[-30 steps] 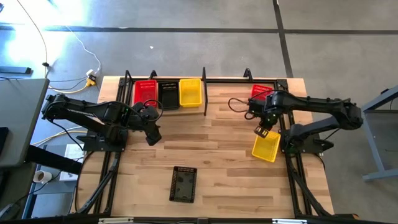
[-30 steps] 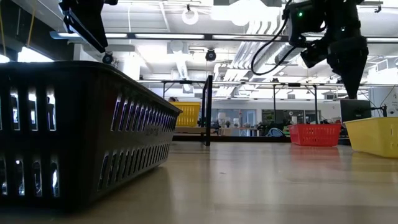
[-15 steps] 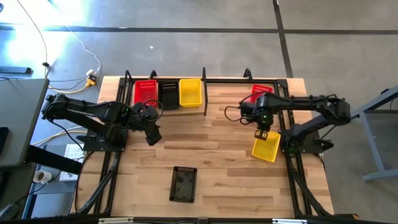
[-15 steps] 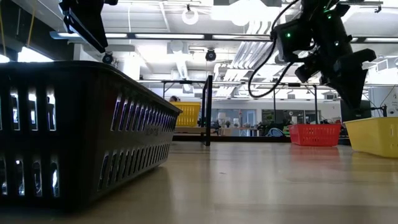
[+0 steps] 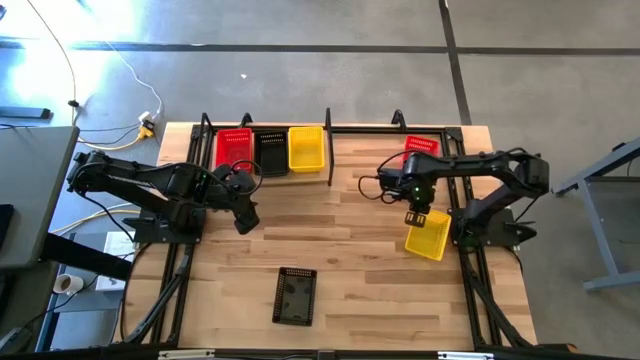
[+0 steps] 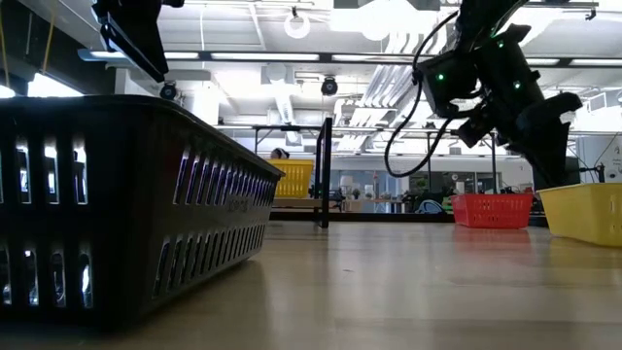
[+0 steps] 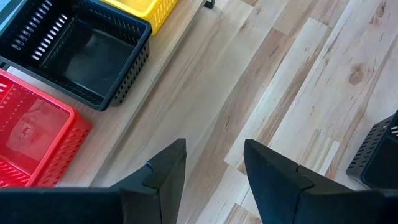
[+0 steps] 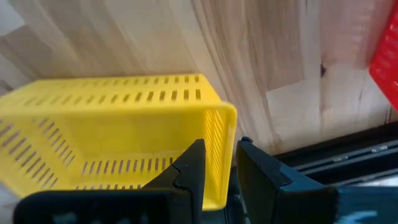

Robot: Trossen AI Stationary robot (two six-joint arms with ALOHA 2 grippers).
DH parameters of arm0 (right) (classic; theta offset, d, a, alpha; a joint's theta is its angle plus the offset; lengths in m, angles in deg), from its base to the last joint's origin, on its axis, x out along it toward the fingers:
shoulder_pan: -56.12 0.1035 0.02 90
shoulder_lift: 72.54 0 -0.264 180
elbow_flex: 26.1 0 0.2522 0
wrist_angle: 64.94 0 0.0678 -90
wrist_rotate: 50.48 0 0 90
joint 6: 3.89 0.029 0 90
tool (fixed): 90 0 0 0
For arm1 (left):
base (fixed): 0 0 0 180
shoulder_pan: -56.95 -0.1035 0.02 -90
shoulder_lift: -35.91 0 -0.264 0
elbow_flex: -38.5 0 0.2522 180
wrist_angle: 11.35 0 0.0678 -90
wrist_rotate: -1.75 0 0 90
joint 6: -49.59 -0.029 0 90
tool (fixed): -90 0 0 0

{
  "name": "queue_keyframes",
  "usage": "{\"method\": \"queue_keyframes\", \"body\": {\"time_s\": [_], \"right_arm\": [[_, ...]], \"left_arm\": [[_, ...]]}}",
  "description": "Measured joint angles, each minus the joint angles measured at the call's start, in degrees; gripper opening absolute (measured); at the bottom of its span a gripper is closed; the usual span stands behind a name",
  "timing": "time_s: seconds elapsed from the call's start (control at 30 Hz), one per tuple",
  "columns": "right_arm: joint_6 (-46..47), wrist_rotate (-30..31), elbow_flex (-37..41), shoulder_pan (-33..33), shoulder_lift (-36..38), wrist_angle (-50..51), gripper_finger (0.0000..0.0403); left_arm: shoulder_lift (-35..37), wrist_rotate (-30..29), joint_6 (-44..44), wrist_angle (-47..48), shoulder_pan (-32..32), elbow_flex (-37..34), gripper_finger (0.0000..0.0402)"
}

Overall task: Stack baskets on shelf by color
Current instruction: Stack the yellow bin on top of the yellow bin

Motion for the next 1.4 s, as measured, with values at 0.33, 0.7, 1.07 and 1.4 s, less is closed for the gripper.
{"method": "queue_keyframes", "body": {"time_s": [0.33, 0.7, 1.07, 1.4], "right_arm": [[0.0, 1.2, 0.0, 0.0, -5.1, -1.4, 0.0078], [1.0, 4.1, -0.1, 0.0, -7.7, -1.5, 0.0009], [11.0, 2.7, -5.1, 2.6, -4.1, 7.0, 0.0003], [21.8, 0.5, -19.6, 10.2, -2.4, 9.4, 0.0001]], "left_arm": [[0.0, 0.0, -0.3, 0.0, 0.0, 0.0, 0.0152], [0.0, 0.0, -0.4, 0.0, 0.0, 0.0, 0.0152], [0.0, 6.3, 0.0, -0.1, 0.0, 0.0, 0.0152], [0.0, 12.7, 9.4, -0.3, 0.1, 0.0, 0.0157]]}}
